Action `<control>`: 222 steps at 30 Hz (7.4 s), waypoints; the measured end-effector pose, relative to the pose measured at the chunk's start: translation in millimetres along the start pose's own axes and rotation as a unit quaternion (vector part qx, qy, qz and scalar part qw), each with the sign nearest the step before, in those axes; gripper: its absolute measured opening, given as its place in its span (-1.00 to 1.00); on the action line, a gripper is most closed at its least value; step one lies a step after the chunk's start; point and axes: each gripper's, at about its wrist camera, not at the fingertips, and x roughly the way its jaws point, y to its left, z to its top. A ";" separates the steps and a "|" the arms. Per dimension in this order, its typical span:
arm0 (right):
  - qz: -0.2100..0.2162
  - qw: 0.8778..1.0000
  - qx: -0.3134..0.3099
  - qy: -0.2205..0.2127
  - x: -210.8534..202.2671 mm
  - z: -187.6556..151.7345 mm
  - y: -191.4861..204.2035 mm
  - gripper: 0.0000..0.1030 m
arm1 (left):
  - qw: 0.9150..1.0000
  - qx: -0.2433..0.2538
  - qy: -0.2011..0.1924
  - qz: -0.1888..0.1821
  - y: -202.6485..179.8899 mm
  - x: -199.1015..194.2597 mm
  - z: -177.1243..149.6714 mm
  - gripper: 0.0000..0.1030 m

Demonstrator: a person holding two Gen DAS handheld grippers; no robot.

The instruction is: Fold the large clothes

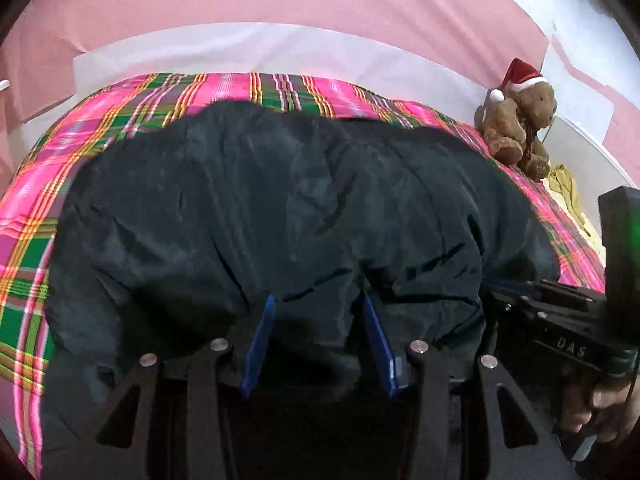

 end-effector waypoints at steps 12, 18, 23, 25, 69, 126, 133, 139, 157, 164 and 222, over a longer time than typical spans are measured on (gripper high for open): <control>0.012 1.000 0.014 -0.023 -27.1 -3.1 -1.8 -0.68 | 1.000 0.023 -0.010 0.009 -16.0 -32.4 5.9 -0.07; -0.007 0.996 -0.002 -0.092 -57.1 48.6 -17.3 -0.67 | 0.997 0.030 -0.069 0.026 -3.8 -44.7 67.6 -0.06; -0.037 0.995 0.011 -0.087 -24.7 87.1 -46.6 -0.67 | 0.995 -0.007 -0.058 0.079 33.0 5.6 102.5 -0.07; -0.060 0.995 0.016 -0.075 -2.9 89.5 -62.0 -0.67 | 0.995 -0.015 -0.039 0.093 46.7 29.9 94.9 -0.06; 0.020 1.000 0.008 0.002 0.7 -21.6 -3.0 -0.55 | 1.000 -0.001 0.014 0.017 -14.7 -9.2 -12.3 -0.08; -0.104 0.976 0.176 -0.073 -224.9 -223.2 -87.0 0.00 | 0.986 -0.085 -0.020 0.142 58.4 -208.0 -186.1 0.28; -0.024 0.971 0.236 -0.032 -207.9 -240.3 -102.8 0.01 | 0.989 -0.112 -0.006 0.096 58.2 -206.3 -203.9 0.28; 0.034 0.971 0.237 -0.019 -205.7 -249.2 -89.1 0.05 | 0.992 -0.092 -0.003 0.086 39.3 -203.1 -213.8 0.28; 0.049 0.965 0.251 -0.056 -220.9 -226.5 -87.5 -0.73 | 0.992 -0.074 -0.029 0.094 28.1 -226.5 -181.9 -0.66; 0.064 0.968 0.219 -0.109 -277.8 -212.1 -64.1 -0.76 | 0.991 -0.081 -0.083 0.063 20.2 -284.4 -169.6 -0.68; 0.034 0.967 0.249 -0.039 -97.9 -1.4 -167.6 -0.63 | 0.991 -0.118 -0.030 0.059 76.2 -69.0 23.9 -0.51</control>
